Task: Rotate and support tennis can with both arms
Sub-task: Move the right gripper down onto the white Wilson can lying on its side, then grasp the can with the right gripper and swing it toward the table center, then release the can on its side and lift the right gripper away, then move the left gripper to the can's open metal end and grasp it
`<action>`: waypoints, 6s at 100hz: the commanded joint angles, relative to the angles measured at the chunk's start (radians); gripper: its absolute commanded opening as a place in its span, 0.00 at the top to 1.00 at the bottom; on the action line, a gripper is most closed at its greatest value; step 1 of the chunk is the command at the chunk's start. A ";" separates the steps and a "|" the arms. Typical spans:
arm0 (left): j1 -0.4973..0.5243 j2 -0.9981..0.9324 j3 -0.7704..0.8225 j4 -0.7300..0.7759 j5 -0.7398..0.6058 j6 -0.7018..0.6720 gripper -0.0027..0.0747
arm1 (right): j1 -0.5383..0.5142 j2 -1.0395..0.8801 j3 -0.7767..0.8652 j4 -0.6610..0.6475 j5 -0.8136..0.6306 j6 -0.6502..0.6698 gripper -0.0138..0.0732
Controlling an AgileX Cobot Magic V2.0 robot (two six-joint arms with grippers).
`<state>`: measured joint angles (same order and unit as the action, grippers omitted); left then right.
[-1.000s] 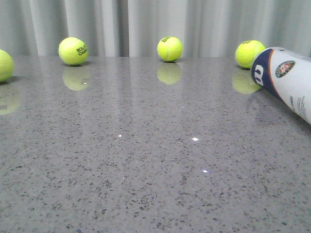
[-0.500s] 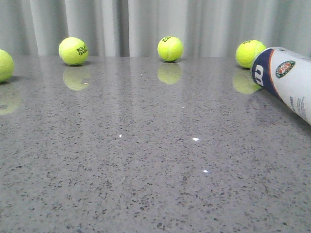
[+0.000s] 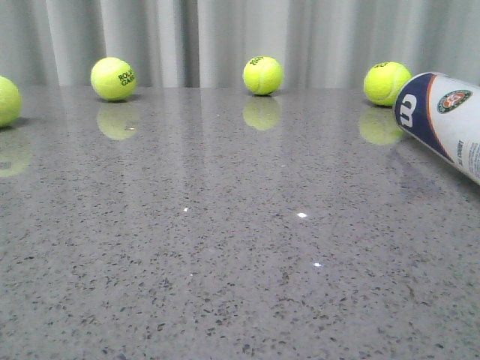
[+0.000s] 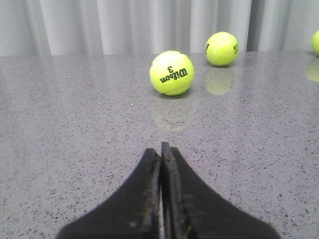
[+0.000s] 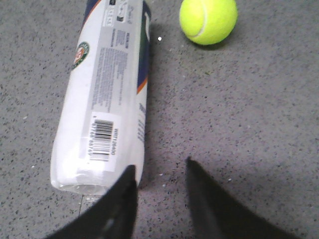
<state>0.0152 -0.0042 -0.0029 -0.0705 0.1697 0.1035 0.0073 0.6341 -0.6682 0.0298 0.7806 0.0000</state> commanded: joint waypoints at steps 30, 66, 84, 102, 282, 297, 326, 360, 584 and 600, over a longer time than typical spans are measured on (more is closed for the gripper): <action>0.000 -0.033 0.047 -0.007 -0.081 -0.008 0.99 | 0.048 0.388 -0.332 0.164 0.207 -0.009 0.11; 0.000 -0.033 0.047 -0.007 -0.081 -0.008 0.99 | 0.048 0.704 -0.426 0.277 0.221 -0.008 0.11; 0.000 -0.033 0.047 -0.007 -0.081 -0.008 0.99 | 0.048 0.768 -0.426 0.277 0.213 -0.008 0.14; 0.000 -0.033 0.047 -0.007 -0.081 -0.008 0.99 | 0.048 0.769 -0.437 0.277 0.230 -0.008 0.49; 0.000 -0.033 0.047 -0.007 -0.081 -0.008 0.99 | 0.431 1.028 -0.803 0.257 0.143 -1.305 0.10; 0.000 -0.033 0.047 -0.007 -0.081 -0.008 0.99 | 0.431 0.974 -0.803 0.257 0.119 -1.291 0.11; 0.000 -0.033 0.047 -0.007 -0.081 -0.008 0.99 | 0.431 0.831 -0.803 0.257 0.067 -1.016 0.93; 0.000 -0.033 0.047 -0.007 -0.081 -0.008 0.99 | 0.390 0.716 -0.777 0.257 0.064 -0.276 0.91; -0.004 0.892 -0.793 -0.712 0.761 0.292 0.36 | 0.379 -0.420 0.387 0.164 -0.658 0.000 0.91; -0.005 1.056 -0.825 -1.008 0.836 0.485 0.40 | 0.379 -0.420 0.387 0.164 -0.658 0.000 0.91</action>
<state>0.0152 0.9808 -0.7808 -0.8588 0.9854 0.4765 0.3917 0.2080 -0.2531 0.1998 0.2051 0.0119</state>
